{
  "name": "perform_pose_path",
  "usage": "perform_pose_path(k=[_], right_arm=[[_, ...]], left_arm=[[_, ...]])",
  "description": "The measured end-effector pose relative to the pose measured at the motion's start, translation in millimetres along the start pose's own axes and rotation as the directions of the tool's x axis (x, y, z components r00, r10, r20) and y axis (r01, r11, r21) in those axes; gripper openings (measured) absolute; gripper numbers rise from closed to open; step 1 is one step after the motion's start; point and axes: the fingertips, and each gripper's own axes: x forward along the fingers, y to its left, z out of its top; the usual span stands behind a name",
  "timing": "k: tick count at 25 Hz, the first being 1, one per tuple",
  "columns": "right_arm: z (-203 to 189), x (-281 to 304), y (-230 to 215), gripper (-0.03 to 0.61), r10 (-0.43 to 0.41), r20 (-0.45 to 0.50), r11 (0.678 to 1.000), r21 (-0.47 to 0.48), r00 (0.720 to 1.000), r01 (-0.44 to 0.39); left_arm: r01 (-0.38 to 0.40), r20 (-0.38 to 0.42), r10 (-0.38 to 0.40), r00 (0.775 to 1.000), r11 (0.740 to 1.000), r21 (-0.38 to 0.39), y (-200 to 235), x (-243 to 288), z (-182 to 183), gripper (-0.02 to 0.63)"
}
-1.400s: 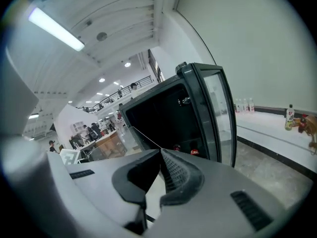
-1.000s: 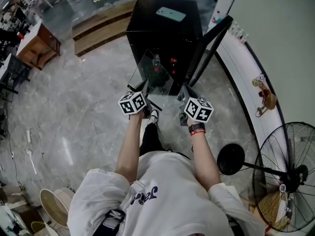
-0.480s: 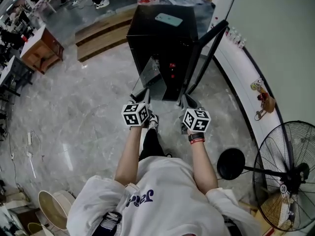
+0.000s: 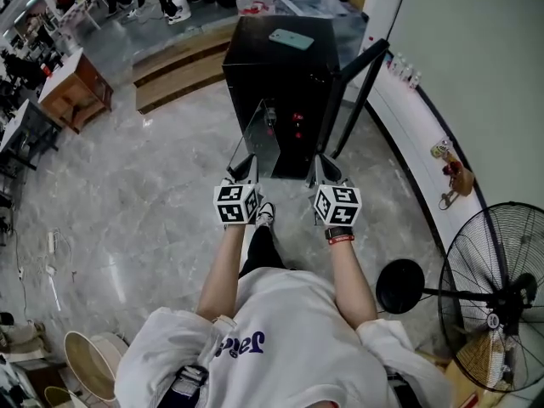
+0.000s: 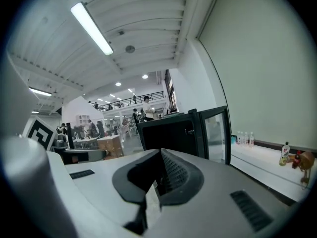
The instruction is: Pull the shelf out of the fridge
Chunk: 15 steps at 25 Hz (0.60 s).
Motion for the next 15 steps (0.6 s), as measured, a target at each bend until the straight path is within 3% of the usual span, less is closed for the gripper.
perform_pose_path(k=[6,15], right_arm=[[4,-4,4,0.015,-0.005,0.028,1.0,-0.011,1.0,0.006],[12,-11,8,0.014,-0.006,0.052,0.999,-0.033,0.999,0.007]], left_arm=[[-0.023,0.008,0.023,1.0,0.998,0.05,5,-15,2,0.026],[-0.026,0.014,0.025,1.0,0.998,0.058,4,-25,7,0.026]])
